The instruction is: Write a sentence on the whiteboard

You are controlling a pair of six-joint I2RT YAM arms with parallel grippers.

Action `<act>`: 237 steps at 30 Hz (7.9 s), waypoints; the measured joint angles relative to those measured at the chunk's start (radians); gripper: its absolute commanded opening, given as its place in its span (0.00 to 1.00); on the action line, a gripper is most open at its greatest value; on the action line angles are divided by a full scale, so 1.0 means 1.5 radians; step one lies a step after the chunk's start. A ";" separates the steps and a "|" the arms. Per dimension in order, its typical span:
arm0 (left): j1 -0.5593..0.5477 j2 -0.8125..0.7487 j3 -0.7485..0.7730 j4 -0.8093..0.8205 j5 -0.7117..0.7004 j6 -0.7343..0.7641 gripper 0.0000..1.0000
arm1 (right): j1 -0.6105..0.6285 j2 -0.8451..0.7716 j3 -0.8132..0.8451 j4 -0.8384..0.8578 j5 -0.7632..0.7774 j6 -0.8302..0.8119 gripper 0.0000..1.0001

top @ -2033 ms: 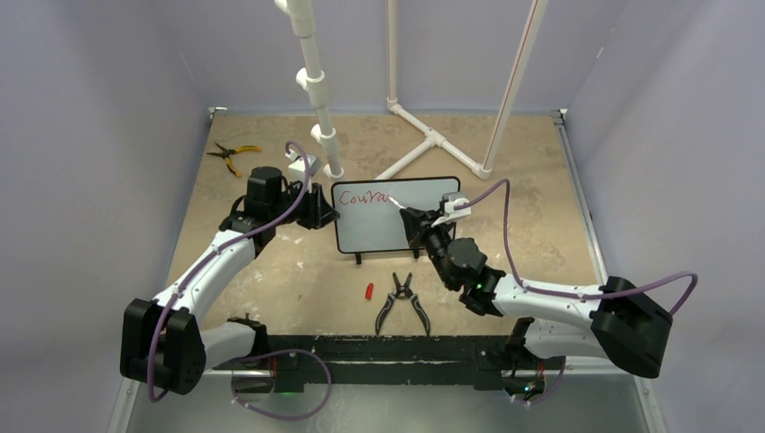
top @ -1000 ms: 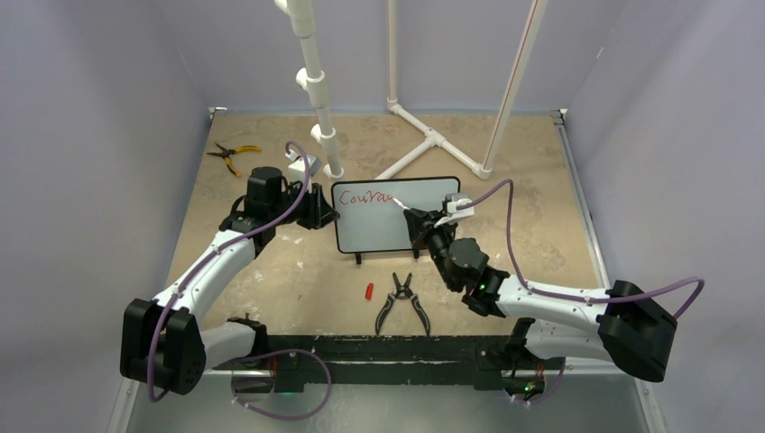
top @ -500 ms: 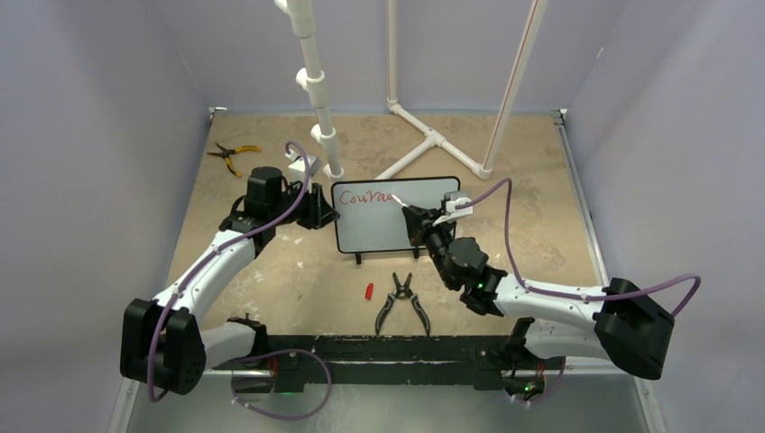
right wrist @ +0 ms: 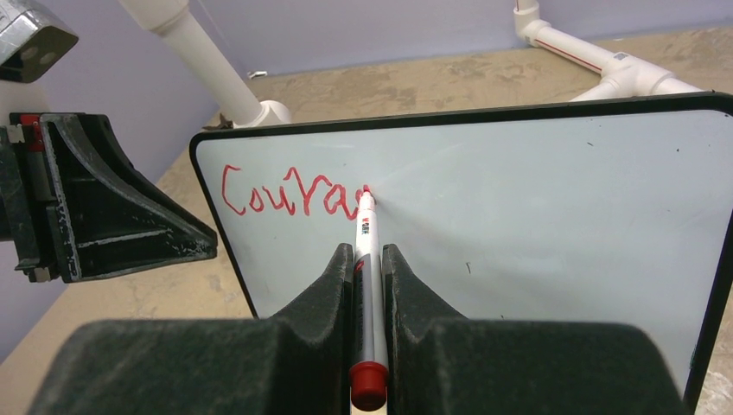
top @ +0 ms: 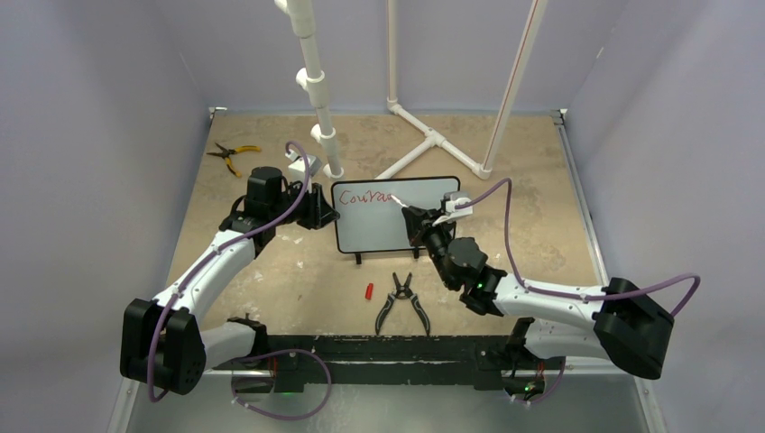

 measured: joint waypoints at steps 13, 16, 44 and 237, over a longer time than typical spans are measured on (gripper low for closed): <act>0.000 0.000 0.000 0.000 0.000 0.000 0.24 | 0.001 -0.019 -0.032 -0.033 -0.003 0.036 0.00; 0.000 0.000 0.000 0.000 0.000 0.000 0.24 | 0.001 -0.017 -0.032 -0.034 -0.006 0.039 0.00; 0.000 0.000 0.000 -0.001 -0.003 0.000 0.24 | 0.000 -0.073 -0.029 0.007 -0.021 0.034 0.00; 0.000 -0.003 0.000 -0.003 -0.025 0.001 0.26 | -0.100 -0.175 -0.085 -0.070 -0.036 0.016 0.00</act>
